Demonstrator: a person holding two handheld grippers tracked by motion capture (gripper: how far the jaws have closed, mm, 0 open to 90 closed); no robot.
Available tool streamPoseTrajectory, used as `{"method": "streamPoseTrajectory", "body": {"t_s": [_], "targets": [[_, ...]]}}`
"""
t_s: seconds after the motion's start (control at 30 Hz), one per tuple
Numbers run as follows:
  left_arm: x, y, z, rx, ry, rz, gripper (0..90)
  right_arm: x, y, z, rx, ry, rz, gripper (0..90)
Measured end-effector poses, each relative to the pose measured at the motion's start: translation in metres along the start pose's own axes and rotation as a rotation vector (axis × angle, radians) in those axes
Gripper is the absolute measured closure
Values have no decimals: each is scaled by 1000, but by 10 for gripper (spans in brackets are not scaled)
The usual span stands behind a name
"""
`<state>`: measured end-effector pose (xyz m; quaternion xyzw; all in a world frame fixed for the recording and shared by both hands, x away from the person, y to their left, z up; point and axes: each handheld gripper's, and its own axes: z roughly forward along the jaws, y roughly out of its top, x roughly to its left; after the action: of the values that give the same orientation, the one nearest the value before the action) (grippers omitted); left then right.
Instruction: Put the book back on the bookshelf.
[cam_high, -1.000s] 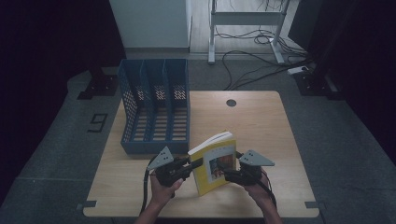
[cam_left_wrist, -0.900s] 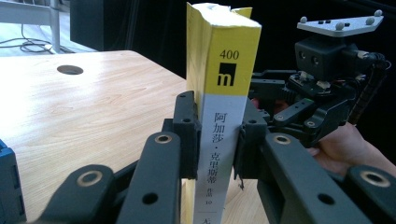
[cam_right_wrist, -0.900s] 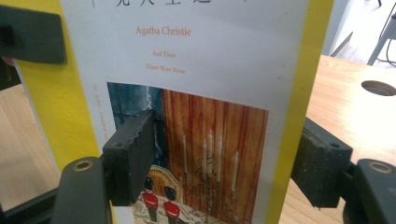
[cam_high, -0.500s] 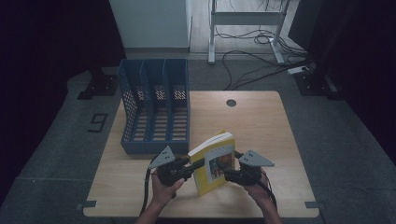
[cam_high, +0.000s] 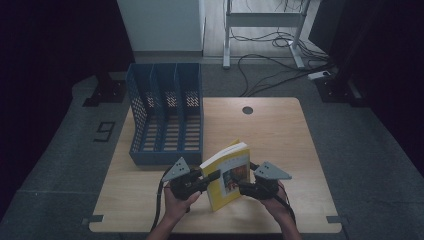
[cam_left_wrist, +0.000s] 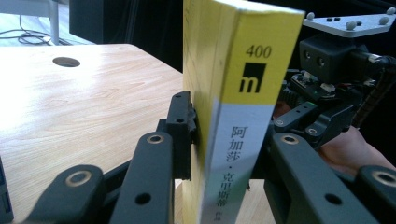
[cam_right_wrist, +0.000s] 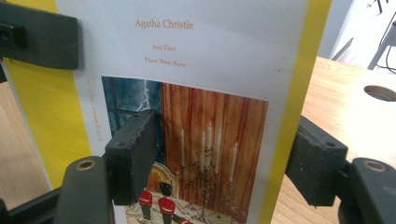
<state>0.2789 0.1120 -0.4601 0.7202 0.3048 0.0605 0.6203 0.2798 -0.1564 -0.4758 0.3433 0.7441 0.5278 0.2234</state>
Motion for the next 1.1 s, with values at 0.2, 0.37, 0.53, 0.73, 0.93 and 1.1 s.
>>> {"method": "streamPoseTrajectory", "body": {"t_s": [0.2, 0.37, 0.53, 0.73, 0.93, 1.1], "targets": [[0, -1, 1, 3, 5, 4, 713, 0, 0, 1, 1, -2, -2, 305], [-1, -1, 0, 0, 19, 25, 750, 0, 0, 1, 2, -1, -4, 304], [-2, -2, -1, -4, 24, 29, 754, 0, -1, 1, 3, 4, -5, 304], [-1, -2, -1, -5, 24, 23, 755, -2, -3, 2, 14, 9, -2, 306], [-2, -5, -3, -30, 40, 17, 757, -2, -5, 5, 30, 16, -2, 301], [-2, -6, -4, -40, 47, 12, 758, -1, -6, 5, 30, 7, -15, 283]]}}
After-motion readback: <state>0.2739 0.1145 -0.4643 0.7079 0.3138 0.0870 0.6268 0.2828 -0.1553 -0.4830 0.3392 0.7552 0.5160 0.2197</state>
